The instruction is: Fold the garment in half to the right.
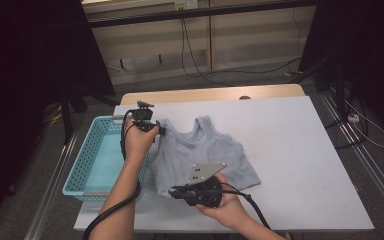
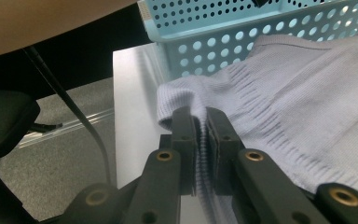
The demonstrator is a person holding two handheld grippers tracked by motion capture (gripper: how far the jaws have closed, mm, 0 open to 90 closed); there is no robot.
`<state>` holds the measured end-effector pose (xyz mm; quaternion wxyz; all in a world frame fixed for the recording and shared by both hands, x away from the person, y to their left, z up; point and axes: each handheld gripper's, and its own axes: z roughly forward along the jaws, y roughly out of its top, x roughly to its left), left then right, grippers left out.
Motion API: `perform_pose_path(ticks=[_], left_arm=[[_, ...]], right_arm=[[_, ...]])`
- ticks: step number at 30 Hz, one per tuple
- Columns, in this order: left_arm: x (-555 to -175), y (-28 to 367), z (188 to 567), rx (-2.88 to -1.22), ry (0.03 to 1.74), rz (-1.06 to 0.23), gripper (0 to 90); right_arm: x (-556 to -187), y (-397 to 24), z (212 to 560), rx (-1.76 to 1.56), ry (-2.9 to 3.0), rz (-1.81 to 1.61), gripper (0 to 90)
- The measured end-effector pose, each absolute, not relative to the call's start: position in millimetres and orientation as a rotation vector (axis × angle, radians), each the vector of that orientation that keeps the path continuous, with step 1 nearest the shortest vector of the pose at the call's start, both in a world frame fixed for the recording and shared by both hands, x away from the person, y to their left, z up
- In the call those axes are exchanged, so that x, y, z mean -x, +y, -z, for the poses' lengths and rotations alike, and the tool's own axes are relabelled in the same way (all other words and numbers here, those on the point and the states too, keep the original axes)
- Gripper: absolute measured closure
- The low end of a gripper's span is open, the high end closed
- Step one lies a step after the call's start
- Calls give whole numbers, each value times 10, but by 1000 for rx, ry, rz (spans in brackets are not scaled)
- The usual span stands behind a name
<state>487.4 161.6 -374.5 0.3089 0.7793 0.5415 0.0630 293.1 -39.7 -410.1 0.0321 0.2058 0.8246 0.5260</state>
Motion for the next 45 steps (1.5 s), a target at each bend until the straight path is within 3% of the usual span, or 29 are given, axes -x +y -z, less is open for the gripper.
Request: perform_pose_path(ticks=[14, 45], left_arm=[[-4852, 1699, 3716, -2055, 1457, -187, 857], [-4926, 1424, 3708, -2082, 1402, -196, 852]], right_arm=[[-2941, -293, 4096, -603, 2545, -1629, 834], [-2930, -699, 4077, -721, 2453, -1626, 836]])
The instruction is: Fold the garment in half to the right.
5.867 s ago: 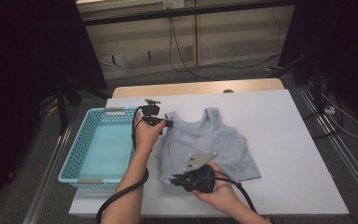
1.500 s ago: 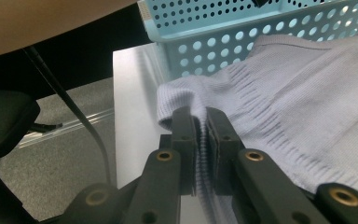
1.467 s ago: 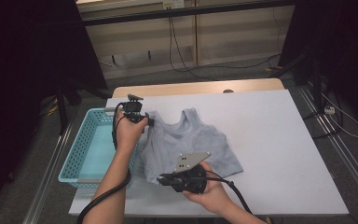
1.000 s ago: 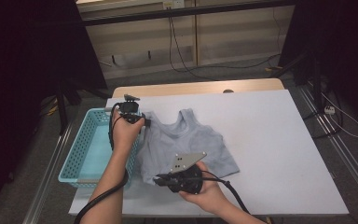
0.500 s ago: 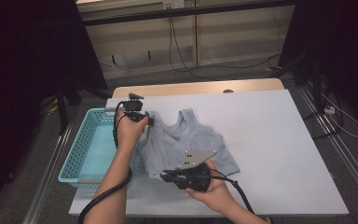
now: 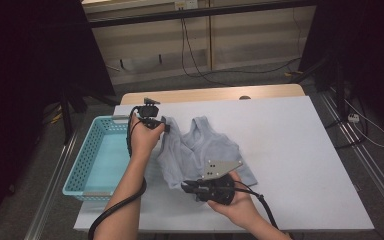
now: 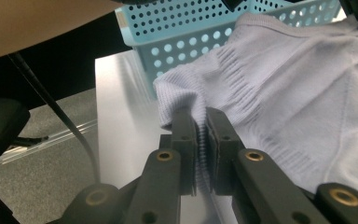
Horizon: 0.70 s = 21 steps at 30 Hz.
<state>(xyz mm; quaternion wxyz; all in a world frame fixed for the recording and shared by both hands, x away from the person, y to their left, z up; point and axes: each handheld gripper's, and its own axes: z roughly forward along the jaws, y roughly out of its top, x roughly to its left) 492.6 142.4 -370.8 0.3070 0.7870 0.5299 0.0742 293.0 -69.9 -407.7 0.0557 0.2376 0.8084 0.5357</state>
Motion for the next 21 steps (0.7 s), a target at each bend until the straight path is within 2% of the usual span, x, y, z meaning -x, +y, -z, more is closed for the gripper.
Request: perform_pose_path(ticks=[21], left_arm=[[-4936, 1308, 3738, -2040, 1351, -174, 846]], right_arm=[[-2905, -950, 4146, -760, 2446, -1499, 850]])
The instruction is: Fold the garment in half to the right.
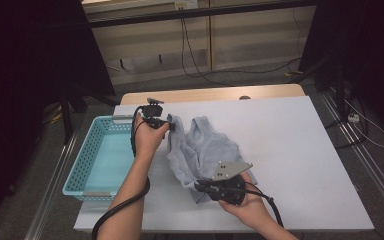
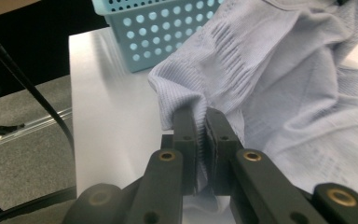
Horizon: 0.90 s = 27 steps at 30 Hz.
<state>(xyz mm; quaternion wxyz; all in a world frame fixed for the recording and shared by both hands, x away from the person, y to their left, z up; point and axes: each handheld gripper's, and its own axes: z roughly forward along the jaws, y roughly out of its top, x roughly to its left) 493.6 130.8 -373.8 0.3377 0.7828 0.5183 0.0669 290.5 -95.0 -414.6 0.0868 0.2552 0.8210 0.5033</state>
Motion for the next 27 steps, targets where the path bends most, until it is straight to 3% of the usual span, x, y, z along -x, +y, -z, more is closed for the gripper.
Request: perform_pose_path(ticks=[27], left_arm=[[-4960, 1052, 3754, -2030, 1219, -155, 784]], right_arm=[[-2828, -1392, 4282, -901, 2409, -1384, 859]])
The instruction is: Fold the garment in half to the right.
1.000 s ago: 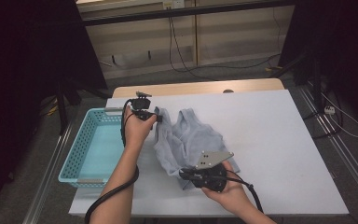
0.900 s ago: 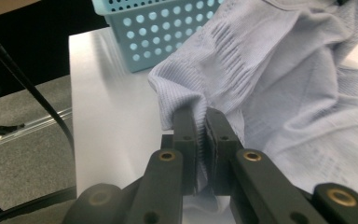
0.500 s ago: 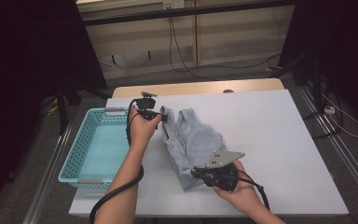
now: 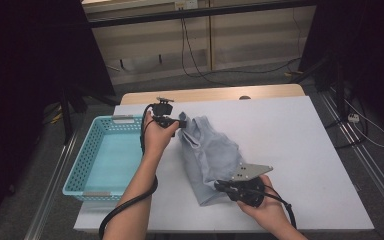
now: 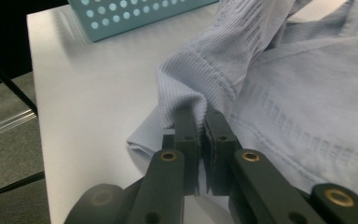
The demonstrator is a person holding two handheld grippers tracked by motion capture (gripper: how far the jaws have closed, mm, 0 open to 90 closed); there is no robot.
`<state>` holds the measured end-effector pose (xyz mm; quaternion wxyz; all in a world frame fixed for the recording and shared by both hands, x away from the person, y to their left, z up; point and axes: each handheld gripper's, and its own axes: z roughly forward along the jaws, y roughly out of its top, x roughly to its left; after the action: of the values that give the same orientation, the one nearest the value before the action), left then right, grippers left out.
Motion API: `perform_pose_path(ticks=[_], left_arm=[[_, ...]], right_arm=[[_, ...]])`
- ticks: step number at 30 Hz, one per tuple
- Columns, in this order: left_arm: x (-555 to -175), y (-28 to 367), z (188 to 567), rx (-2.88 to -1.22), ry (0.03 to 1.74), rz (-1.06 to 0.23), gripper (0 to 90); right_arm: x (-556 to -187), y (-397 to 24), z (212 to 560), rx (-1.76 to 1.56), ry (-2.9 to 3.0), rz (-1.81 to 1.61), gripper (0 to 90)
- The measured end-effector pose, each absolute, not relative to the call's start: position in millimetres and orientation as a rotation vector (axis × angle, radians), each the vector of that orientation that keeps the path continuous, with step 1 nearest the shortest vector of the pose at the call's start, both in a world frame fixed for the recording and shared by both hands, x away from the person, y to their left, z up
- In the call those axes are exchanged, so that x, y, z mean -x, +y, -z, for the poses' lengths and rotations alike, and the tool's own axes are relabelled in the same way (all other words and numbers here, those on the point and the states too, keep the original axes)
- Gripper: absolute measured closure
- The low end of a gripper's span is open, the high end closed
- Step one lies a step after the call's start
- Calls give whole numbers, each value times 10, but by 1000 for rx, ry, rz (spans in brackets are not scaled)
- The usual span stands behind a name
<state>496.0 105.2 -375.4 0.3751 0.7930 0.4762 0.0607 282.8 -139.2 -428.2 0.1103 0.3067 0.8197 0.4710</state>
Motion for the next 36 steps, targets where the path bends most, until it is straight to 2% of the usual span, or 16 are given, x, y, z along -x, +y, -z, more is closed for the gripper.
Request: perform_pose_path(ticks=[2, 11, 16, 26, 36], left_arm=[[-4957, 1030, 3747, -2022, 1203, -167, 746], [-4951, 1041, 3712, -2013, 1162, -235, 450], [-4906, 1110, 3773, -2032, 1172, -245, 362], [-4769, 1130, 3886, -2049, 1171, -271, 300], [-4645, 1104, 3992, -2052, 1153, -281, 294]], right_arm=[[-2832, -1417, 4292, -922, 2399, -1382, 859], [-2821, -1547, 4339, -1004, 2376, -1331, 858], [-2827, -1599, 4367, -1054, 2373, -1313, 856], [-2859, -1638, 4385, -1093, 2373, -1299, 848], [-2892, -1746, 4355, -1127, 2352, -1241, 852]])
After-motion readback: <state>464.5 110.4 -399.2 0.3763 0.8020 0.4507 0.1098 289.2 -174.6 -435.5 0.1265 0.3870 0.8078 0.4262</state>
